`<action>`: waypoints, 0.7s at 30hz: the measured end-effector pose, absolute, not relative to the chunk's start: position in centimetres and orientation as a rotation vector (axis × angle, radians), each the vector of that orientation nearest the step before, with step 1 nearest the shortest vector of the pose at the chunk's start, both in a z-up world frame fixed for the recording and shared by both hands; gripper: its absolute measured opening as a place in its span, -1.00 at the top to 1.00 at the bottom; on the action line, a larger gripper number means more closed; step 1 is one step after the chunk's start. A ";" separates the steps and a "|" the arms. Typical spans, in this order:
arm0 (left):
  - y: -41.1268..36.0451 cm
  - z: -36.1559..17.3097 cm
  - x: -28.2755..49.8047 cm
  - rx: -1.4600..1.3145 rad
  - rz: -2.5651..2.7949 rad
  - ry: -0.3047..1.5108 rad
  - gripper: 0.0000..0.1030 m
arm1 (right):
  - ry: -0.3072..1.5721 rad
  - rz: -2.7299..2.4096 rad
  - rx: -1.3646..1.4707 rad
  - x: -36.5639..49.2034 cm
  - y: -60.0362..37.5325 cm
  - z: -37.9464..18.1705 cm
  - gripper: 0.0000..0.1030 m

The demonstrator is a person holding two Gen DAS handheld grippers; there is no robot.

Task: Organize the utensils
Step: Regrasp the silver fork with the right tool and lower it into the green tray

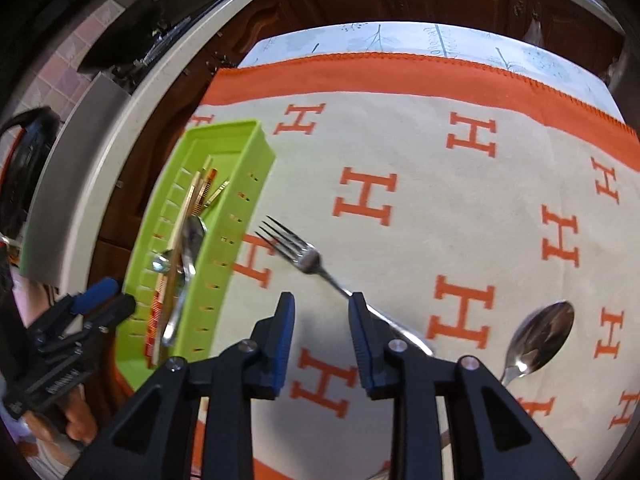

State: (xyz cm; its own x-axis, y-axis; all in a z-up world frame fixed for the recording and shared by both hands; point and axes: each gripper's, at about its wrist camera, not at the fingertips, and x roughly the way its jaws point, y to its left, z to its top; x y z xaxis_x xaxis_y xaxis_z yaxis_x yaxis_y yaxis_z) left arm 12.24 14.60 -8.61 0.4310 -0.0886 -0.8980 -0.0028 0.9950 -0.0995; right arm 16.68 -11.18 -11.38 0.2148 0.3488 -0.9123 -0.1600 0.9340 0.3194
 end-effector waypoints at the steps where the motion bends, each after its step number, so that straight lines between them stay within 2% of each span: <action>1: 14.6 -8.6 12.2 -0.094 -0.054 1.123 -0.07 | 1.314 0.355 0.155 16.8 -11.2 -11.6 0.46; 13: 13.6 -8.4 13.2 -0.099 -0.054 1.087 -0.07 | 1.351 0.370 -0.022 17.9 -10.1 -14.6 0.46; 21: 13.1 -9.1 14.3 -0.101 -0.063 1.100 -0.07 | 1.296 0.382 -0.192 17.6 -8.4 -15.4 0.47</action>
State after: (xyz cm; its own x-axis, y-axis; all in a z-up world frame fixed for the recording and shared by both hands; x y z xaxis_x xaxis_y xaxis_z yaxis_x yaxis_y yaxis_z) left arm 14.30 13.08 -9.08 0.4528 -0.1013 -0.8858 0.0010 0.9936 -0.1131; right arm 17.64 -8.39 -15.36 0.2200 0.1674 -0.9610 -0.3801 0.9220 0.0736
